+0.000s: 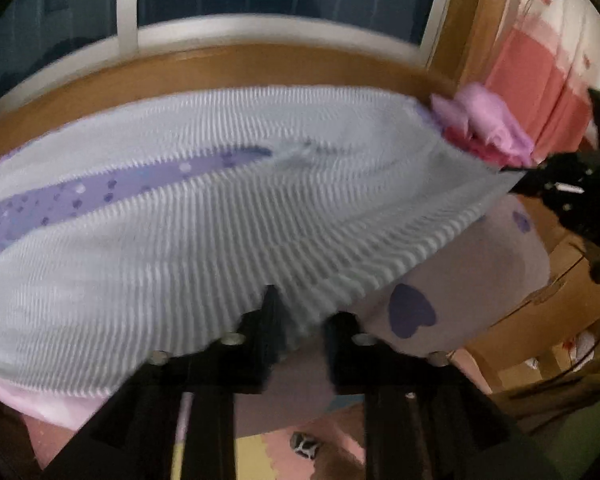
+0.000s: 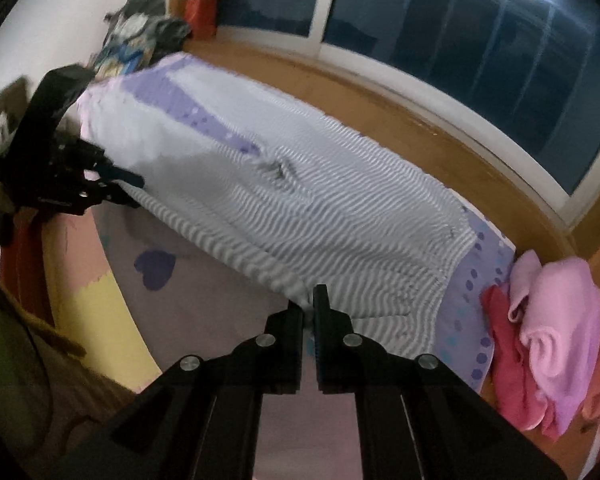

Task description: Fold clothes

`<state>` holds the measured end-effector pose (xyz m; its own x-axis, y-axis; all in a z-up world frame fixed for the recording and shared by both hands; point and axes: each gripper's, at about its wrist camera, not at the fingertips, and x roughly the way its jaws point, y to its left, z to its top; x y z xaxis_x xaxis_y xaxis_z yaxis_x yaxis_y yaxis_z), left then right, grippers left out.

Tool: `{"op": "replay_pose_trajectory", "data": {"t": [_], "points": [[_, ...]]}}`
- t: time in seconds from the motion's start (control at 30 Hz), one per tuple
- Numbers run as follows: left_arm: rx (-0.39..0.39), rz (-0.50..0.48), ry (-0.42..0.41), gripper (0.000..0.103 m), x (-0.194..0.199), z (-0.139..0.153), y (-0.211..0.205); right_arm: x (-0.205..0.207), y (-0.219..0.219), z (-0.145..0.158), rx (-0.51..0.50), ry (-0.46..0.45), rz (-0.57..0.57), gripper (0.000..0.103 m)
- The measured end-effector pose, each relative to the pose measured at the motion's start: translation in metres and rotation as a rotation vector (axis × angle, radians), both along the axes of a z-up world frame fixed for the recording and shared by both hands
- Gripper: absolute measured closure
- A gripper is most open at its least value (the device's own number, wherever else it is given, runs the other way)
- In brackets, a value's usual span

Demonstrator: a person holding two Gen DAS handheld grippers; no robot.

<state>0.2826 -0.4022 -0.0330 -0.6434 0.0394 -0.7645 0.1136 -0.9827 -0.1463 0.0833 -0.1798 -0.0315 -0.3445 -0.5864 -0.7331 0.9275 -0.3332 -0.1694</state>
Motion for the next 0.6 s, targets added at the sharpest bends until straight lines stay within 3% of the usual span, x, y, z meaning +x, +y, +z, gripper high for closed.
{"op": "replay_pose_trajectory", "data": {"t": [0.2,0.47,0.6], "points": [[0.086,-0.050,0.056,0.094,0.014,0.044,-0.001,-0.002,0.009,0.017,-0.067,-0.023,-0.047,0.100],[0.066,-0.121,-0.013,0.094,-0.007,0.077,0.007,-0.034,0.001,0.029,-0.024,-0.030,-0.036,0.100],[0.004,-0.105,0.009,0.094,-0.036,0.093,-0.005,-0.054,-0.021,0.039,-0.020,0.051,-0.004,0.099]]}}
